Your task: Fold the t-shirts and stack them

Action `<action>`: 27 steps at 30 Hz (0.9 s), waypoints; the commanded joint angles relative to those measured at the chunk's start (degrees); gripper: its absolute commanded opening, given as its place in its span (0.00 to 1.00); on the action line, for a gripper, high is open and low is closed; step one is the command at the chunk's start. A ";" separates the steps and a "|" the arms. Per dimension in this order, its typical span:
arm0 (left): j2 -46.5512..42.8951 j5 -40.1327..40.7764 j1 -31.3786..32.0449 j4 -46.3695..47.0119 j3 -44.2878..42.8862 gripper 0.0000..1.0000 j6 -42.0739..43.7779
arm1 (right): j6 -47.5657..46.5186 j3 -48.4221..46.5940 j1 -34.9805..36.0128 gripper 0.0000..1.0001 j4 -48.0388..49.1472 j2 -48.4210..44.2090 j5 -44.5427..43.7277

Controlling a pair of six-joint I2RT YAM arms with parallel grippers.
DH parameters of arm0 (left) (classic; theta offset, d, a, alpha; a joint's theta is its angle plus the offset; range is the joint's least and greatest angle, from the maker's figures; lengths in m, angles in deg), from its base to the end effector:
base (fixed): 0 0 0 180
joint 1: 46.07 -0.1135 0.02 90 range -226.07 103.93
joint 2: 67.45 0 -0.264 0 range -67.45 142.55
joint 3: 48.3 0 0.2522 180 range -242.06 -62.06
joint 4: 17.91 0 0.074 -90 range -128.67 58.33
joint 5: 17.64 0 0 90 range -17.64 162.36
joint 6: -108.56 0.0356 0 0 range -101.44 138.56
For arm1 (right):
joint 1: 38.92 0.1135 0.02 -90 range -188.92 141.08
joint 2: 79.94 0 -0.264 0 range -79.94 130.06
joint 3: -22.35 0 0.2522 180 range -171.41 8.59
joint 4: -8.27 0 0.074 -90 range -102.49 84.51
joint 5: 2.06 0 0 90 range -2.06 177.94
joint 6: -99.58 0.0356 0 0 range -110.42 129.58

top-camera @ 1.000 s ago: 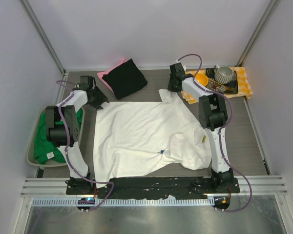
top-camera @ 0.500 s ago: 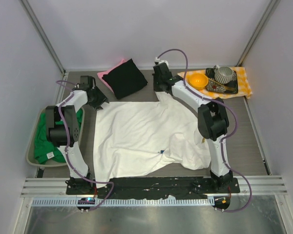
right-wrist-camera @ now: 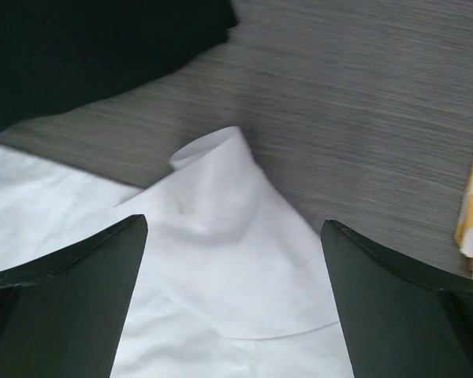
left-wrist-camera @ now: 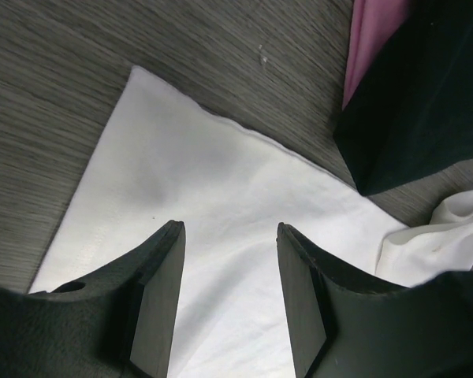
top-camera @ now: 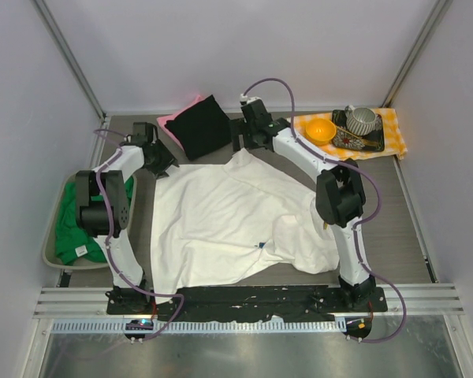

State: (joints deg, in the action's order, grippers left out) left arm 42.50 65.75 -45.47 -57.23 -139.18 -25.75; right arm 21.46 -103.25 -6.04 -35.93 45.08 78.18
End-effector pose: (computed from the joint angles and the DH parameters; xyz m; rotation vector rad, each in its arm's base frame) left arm 0.4057 -0.0083 0.1861 -0.9437 2.4688 -0.4268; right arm 0.4254 0.2678 0.2570 -0.3401 2.3015 0.1957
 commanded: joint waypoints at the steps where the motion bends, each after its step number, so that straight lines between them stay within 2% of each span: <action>1: -1.05 0.11 0.89 0.25 -1.45 0.54 1.07 | 2.00 -0.93 -4.23 0.99 3.36 -1.26 -4.82; 6: -1.14 0.02 1.07 0.25 -1.36 0.54 1.34 | 2.36 -5.32 -6.34 0.99 3.37 5.05 -5.45; 13: -0.88 1.51 1.16 -0.63 -1.45 0.54 1.60 | 5.34 -8.23 -6.43 0.94 3.27 10.77 0.96; 19: -0.62 5.46 1.07 -2.39 -1.98 0.51 1.69 | 6.58 -7.61 -5.99 0.92 4.68 12.45 4.48; 27: -0.70 6.09 1.07 -2.74 -2.51 0.50 1.69 | 6.58 -6.12 -5.46 0.89 5.65 11.93 6.16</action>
State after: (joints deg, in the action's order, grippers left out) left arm 42.50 70.25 -44.42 -59.55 -139.20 -24.64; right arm 27.34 -109.37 -11.96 -32.84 58.98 82.99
